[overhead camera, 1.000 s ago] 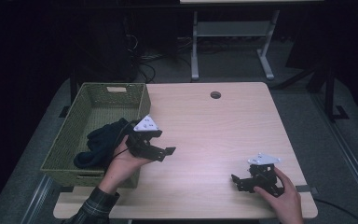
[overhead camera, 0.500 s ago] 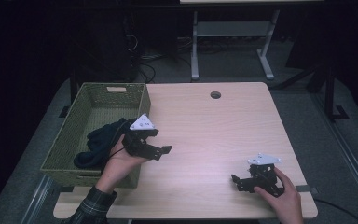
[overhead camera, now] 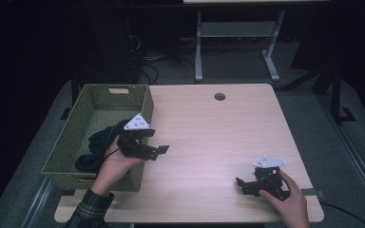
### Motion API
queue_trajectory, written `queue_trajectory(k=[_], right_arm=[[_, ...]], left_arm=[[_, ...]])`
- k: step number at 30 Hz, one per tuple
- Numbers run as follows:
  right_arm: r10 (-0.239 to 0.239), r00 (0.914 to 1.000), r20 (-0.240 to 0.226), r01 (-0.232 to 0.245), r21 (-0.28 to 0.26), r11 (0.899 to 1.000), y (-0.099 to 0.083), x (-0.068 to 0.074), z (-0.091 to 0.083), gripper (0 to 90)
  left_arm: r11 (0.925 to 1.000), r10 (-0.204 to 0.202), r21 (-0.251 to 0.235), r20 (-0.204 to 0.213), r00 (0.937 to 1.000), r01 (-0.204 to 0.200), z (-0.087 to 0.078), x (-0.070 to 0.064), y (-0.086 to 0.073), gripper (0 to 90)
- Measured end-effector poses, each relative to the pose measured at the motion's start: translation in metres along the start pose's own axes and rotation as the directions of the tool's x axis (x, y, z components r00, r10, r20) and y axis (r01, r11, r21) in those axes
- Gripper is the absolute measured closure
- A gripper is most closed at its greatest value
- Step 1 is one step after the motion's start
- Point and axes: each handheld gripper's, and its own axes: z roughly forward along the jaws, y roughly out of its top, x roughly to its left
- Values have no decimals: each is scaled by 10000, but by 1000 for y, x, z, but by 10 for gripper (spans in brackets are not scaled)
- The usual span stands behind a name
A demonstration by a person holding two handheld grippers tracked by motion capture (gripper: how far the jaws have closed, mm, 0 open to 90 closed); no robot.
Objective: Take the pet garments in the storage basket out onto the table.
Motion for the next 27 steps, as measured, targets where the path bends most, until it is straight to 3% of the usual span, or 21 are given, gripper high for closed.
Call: queue_trajectory(k=[27], right_arm=[[-6,10000,-3,6,2,10000,0,0,0,5]], left_arm=[[9990,-450,-13,-606,9971,450,-29,25,-10,210]])
